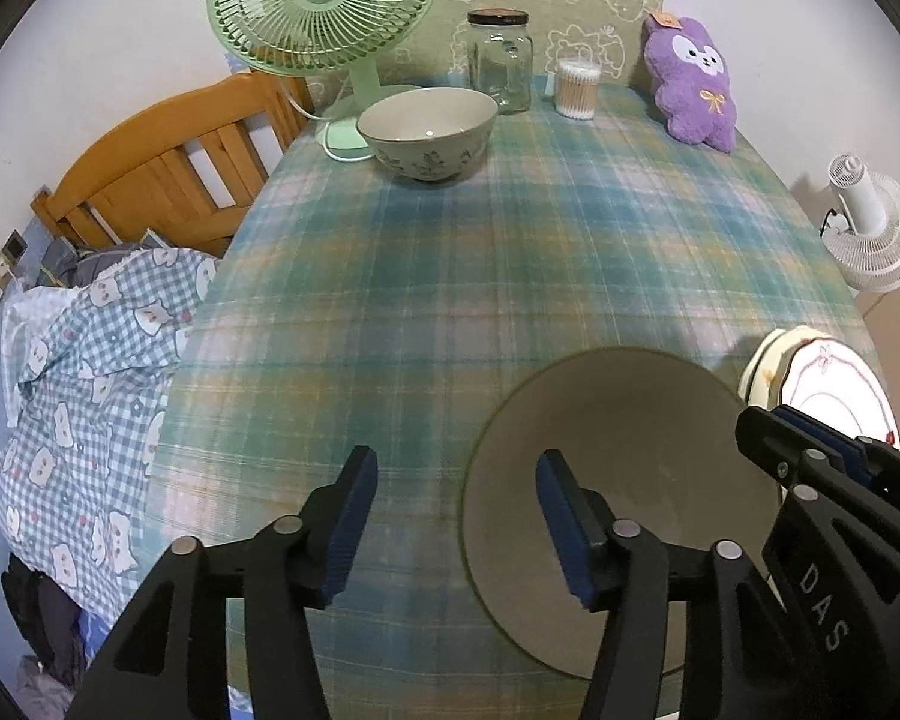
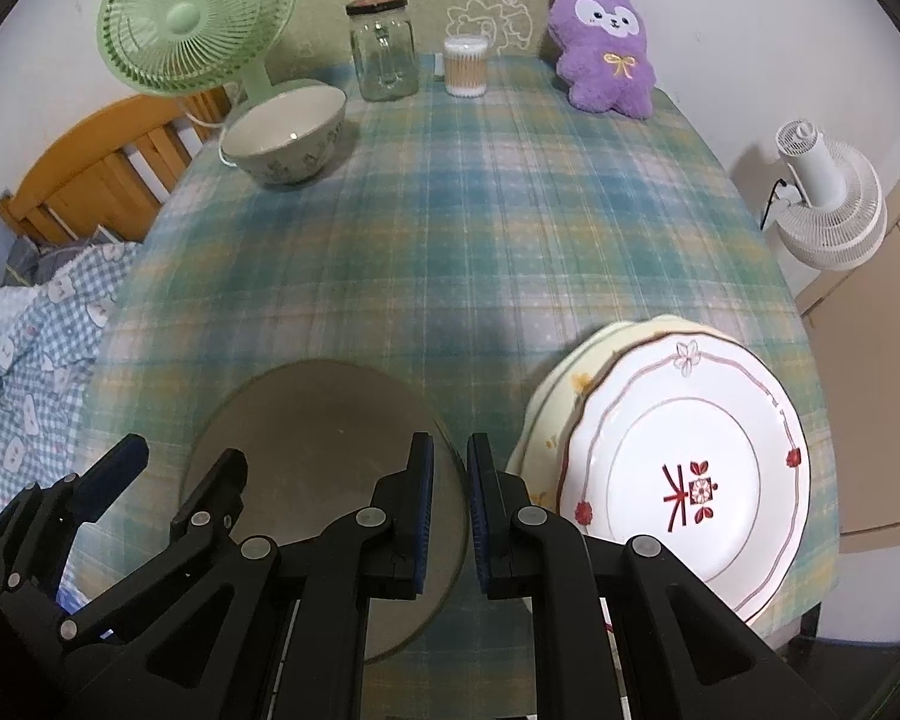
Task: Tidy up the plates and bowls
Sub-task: 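Lower the bowl into the first bowl and open both grippers, then move both grippers to the cream bowl by the fan base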
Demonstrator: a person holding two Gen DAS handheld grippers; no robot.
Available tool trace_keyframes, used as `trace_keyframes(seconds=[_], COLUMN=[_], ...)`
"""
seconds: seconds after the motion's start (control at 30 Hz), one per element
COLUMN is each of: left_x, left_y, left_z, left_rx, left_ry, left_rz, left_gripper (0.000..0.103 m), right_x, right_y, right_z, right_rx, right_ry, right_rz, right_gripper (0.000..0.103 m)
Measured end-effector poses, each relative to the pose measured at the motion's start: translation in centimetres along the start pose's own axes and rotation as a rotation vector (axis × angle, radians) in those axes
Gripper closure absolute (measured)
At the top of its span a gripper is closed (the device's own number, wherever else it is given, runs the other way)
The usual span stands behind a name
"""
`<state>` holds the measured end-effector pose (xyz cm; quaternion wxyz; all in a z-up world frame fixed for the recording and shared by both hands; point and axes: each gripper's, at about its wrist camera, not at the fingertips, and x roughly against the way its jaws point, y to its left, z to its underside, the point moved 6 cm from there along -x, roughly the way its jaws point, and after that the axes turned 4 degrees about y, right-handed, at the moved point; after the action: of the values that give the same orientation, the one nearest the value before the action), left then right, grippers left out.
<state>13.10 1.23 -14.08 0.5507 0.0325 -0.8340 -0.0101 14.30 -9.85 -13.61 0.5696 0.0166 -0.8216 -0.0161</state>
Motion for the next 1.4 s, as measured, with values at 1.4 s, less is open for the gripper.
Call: trace_keyframes(seconds=[1.4], left_x=[-1.7], left_y=[8.1], left_z=[-19.0], left_rx=[0.063], left_ry=[-0.163], left_rz=[-0.017], left_gripper=[0.029], right_x=[-1.2], right_y=[7.3], right_z=[-19.8], right_rx=[0.054], right_ry=[-0.165], right_rz=[-0.019], right_gripper=[0.056])
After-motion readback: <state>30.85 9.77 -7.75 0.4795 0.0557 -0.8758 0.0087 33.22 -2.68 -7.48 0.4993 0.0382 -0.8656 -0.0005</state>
